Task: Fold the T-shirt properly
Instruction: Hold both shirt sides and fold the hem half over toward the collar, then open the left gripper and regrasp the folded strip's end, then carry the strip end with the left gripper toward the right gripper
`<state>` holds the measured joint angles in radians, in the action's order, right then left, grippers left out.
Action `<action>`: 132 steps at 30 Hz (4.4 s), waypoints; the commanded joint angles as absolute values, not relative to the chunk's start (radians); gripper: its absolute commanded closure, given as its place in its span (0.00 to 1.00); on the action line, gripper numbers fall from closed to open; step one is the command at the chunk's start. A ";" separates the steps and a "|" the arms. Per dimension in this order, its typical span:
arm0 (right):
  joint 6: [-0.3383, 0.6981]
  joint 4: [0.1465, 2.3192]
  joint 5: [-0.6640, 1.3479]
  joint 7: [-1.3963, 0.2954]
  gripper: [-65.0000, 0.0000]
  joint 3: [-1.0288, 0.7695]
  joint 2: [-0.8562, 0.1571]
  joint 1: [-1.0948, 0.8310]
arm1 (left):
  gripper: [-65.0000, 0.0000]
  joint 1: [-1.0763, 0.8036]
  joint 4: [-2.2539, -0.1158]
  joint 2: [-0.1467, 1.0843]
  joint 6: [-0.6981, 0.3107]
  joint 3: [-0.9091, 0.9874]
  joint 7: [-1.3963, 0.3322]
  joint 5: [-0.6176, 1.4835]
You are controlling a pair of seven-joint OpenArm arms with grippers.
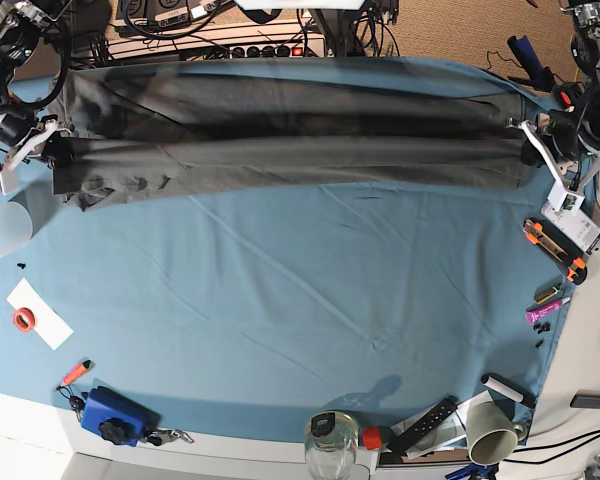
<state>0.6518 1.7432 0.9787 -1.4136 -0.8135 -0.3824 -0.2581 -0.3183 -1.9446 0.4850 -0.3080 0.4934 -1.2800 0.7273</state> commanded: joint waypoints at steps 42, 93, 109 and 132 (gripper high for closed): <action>0.629 1.762 1.032 -1.396 0.75 -0.840 -0.358 -0.332 | 0.54 -0.402 -1.964 0.495 -0.316 0.507 -1.256 0.725; 0.631 1.833 0.971 -1.396 0.75 -0.840 -0.360 -0.332 | 1.00 -0.399 -1.955 0.330 -0.290 0.560 -1.272 0.864; 0.632 1.833 0.970 -1.396 0.75 -0.840 -0.360 -0.332 | 1.00 -0.400 -2.175 0.245 -0.369 0.425 -1.203 0.955; 0.632 1.833 0.948 -1.396 0.75 -0.840 -0.360 -0.332 | 1.00 -0.250 -2.235 0.094 -0.333 -0.287 -1.003 0.538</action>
